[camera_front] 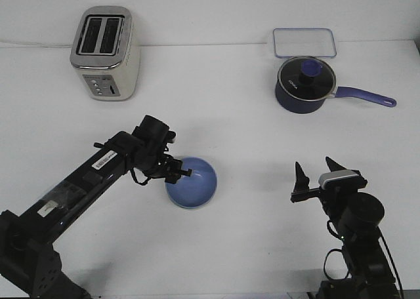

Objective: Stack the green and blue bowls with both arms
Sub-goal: 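Lower the blue bowl into the green bowl and open the left gripper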

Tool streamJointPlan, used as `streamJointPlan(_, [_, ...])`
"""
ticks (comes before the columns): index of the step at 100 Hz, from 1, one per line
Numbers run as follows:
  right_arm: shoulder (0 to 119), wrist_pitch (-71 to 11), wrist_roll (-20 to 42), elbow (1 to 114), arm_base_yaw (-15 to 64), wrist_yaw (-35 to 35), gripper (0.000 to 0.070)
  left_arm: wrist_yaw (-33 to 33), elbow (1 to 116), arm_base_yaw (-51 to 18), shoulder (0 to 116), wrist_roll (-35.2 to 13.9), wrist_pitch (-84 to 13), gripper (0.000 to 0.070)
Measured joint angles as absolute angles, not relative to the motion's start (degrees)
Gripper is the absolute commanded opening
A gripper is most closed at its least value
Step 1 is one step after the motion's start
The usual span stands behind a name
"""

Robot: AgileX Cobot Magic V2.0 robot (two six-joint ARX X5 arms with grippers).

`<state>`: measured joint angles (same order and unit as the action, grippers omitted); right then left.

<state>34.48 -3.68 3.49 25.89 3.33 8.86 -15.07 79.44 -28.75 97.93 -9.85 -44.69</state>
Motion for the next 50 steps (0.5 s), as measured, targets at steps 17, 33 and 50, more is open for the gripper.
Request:
streamJointPlan(17, [34.5, -3.7, 3.5, 25.9, 3.3, 8.9, 0.0557, -15.1, 79.4, -28.7, 97.9, -9.8, -44.7, 0.0402])
streamJointPlan(33, [34.5, -3.7, 3.5, 25.9, 3.3, 8.9, 0.0557, -15.2, 79.6, -28.7, 97.9, -9.9, -44.7, 0.0432])
streamJointPlan(50, [34.5, -3.7, 3.5, 25.9, 3.3, 8.9, 0.0557, -16.8, 80.2, -28.7, 96.9, -10.0, -44.7, 0.0432])
